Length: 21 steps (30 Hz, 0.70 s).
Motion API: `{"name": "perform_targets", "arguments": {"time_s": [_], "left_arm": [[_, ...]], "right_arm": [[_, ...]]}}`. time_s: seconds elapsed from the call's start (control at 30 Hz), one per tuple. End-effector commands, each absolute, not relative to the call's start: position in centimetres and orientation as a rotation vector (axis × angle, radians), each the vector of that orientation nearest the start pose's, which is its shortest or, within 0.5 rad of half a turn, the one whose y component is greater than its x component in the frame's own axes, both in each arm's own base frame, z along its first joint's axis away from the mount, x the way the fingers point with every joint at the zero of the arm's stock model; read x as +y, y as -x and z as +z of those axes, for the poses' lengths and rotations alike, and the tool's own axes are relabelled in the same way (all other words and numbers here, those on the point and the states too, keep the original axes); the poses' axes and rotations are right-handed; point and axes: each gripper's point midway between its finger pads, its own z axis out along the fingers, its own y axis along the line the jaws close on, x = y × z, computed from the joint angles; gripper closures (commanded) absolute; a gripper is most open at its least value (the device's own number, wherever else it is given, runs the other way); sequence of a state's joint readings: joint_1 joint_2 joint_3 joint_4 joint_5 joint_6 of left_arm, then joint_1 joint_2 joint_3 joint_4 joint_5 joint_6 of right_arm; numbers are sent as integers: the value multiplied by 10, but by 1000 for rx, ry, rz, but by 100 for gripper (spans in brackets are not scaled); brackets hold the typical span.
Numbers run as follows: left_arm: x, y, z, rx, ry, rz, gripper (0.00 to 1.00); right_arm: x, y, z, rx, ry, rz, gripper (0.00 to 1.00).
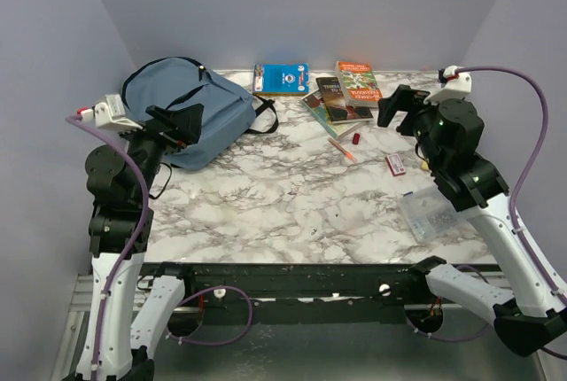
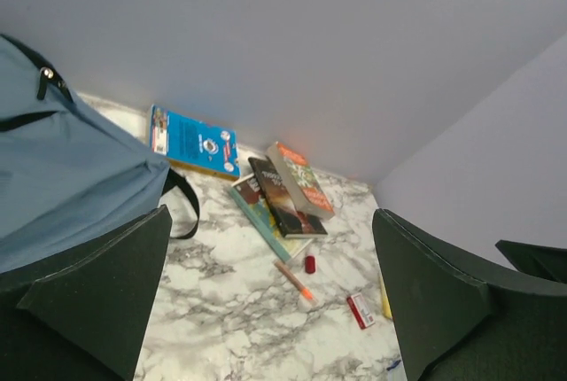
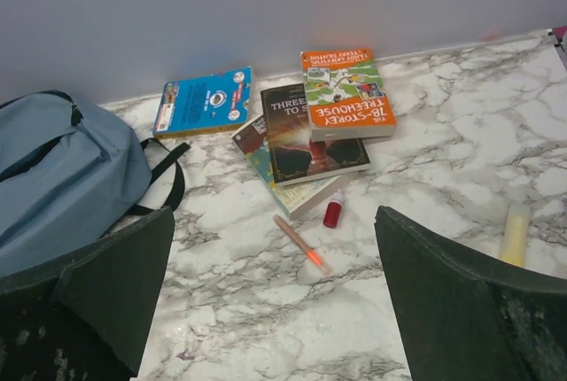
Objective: Pack the student bag
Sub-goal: Move the student bag to the center of the board.
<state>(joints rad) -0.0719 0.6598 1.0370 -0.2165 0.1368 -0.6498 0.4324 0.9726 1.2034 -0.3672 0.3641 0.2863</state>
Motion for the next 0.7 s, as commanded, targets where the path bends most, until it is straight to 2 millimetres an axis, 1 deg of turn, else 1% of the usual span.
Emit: {"name": "perform_targets", "arguments": {"time_s": [0.0, 0.1, 0.17, 0.3, 0.43, 0.47, 0.5, 0.63, 0.67], "left_arm": [[-68, -273, 397, 1536, 320, -665, 2], [-71, -282, 379, 1602, 311, -655, 2], [-71, -292, 366, 1663, 321, -635, 1], [-64, -311, 331, 1829, 417, -572, 2], [-51, -330, 295, 1972, 562, -532, 1], [-51, -334, 286, 2003, 583, -547, 2], [-42, -338, 275, 2018, 642, -548, 2], [-26, -355, 233, 2108, 792, -581, 1], [-22, -358, 225, 2128, 822, -594, 2]], "right_arm": [[96, -330, 352, 1754, -149, 217, 0], [99, -332, 343, 1775, -150, 225, 0], [105, -334, 333, 1796, -140, 245, 0], [118, -335, 317, 1828, -112, 306, 0], [131, -338, 303, 1885, -91, 355, 0], [135, -339, 299, 1899, -84, 370, 0], [138, -338, 296, 1909, -82, 385, 0], [149, -337, 285, 1934, -76, 449, 0], [151, -337, 282, 1941, -76, 461, 0]]}}
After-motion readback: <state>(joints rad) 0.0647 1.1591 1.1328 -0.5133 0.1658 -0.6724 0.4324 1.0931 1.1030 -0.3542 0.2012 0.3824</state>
